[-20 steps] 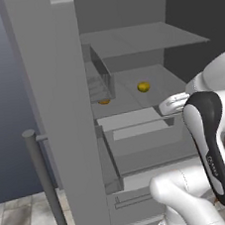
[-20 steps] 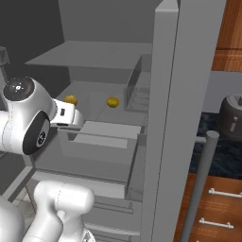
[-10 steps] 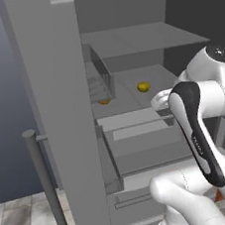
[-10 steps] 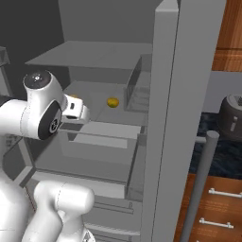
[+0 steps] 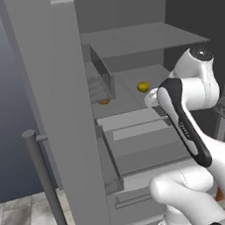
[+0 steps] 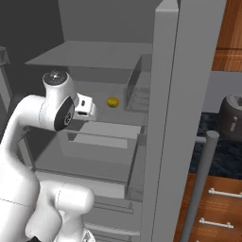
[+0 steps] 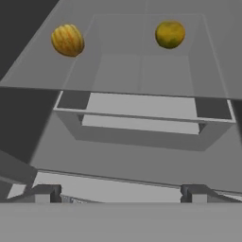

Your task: Open the fridge, remove the orange, squash, and chicken drumstick, and place them on any counter.

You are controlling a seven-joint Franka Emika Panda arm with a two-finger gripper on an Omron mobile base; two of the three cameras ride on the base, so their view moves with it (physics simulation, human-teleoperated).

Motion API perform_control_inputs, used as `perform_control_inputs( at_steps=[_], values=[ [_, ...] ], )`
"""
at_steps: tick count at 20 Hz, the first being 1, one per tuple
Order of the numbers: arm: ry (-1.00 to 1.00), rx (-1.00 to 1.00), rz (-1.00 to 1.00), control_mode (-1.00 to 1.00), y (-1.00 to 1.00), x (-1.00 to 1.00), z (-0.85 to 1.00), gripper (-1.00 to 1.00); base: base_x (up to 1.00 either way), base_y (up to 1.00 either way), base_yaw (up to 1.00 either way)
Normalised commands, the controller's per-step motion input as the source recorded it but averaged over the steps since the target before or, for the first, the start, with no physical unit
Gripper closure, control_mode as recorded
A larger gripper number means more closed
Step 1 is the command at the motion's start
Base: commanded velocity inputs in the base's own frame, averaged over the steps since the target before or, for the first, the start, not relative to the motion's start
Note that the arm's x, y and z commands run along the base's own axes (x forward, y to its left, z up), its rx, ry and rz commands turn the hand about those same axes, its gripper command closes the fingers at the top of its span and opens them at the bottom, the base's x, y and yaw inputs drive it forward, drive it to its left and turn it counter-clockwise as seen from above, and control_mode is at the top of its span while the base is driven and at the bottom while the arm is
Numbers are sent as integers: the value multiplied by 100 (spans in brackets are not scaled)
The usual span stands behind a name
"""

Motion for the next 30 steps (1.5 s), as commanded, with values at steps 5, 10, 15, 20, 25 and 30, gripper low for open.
perform_control_inputs(
  at_steps=[5,10,15,20,25,30],
  values=[
    [-9,0,0,-100,-5,48,-37,-100,0,0,0],
    [-13,0,7,-100,-1,44,-9,-100,0,0,0],
    [-15,0,14,-100,1,39,-6,-100,0,0,0],
    [-5,0,14,-100,7,23,-6,-100,0,0,0],
    [7,0,5,-100,29,19,2,-100,0,0,0],
    [7,-5,0,-100,27,5,1,-100,0,0,0]
  ],
)
